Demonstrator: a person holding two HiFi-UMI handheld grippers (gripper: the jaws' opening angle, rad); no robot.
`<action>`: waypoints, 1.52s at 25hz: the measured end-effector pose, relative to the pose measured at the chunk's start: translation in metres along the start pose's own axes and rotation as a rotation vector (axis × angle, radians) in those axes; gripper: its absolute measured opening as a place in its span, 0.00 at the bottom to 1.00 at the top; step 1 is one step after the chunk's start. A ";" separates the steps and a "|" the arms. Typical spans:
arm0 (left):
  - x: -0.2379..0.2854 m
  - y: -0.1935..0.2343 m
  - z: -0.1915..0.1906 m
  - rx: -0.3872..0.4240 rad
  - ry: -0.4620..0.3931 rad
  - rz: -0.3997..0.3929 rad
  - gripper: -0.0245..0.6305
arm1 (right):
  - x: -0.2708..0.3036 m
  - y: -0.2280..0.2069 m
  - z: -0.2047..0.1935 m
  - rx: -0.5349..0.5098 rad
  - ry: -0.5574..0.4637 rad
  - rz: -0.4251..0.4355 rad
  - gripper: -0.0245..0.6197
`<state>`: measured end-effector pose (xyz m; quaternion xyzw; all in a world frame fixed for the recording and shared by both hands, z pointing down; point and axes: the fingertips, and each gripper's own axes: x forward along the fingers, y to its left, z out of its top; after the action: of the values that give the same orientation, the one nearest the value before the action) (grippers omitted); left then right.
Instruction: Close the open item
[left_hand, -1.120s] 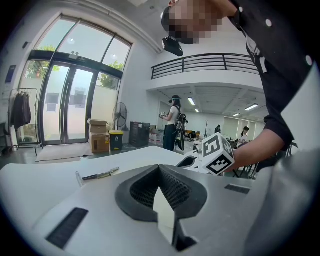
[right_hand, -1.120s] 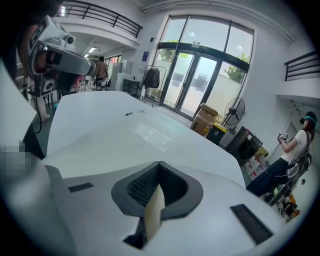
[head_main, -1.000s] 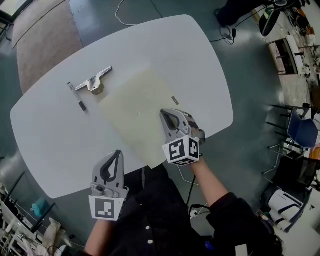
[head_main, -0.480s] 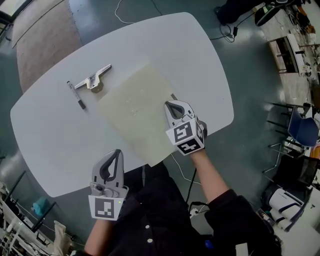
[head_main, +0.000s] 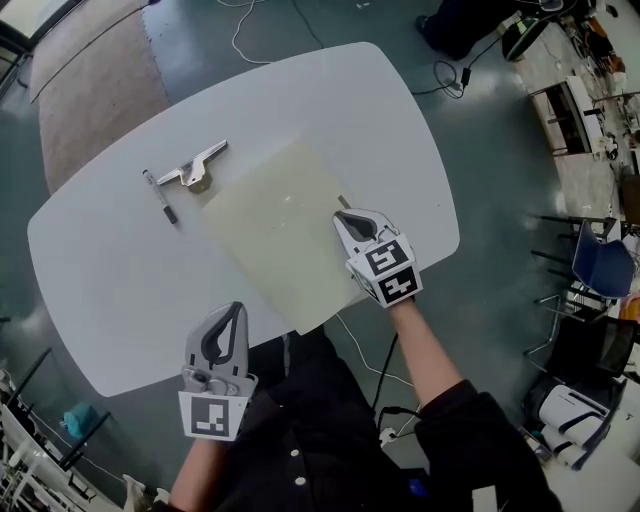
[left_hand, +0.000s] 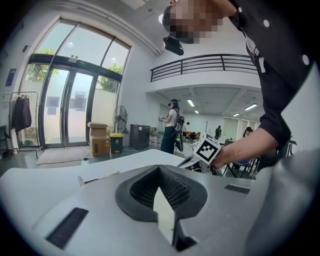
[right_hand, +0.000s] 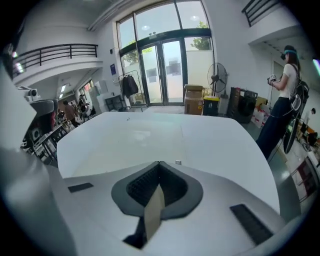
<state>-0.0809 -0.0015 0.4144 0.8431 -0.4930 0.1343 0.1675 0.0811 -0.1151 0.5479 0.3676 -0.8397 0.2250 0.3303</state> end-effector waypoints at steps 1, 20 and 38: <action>0.000 0.000 0.001 0.001 -0.003 0.000 0.06 | -0.004 0.000 0.002 -0.005 -0.017 -0.011 0.08; -0.037 0.022 0.085 0.089 -0.233 0.020 0.06 | -0.149 0.044 0.115 0.032 -0.581 -0.037 0.08; -0.131 0.058 0.166 0.062 -0.388 0.181 0.06 | -0.268 0.091 0.188 0.024 -0.824 -0.073 0.08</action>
<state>-0.1839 0.0062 0.2206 0.8102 -0.5854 -0.0008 0.0310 0.0750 -0.0492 0.2147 0.4602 -0.8855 0.0568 -0.0300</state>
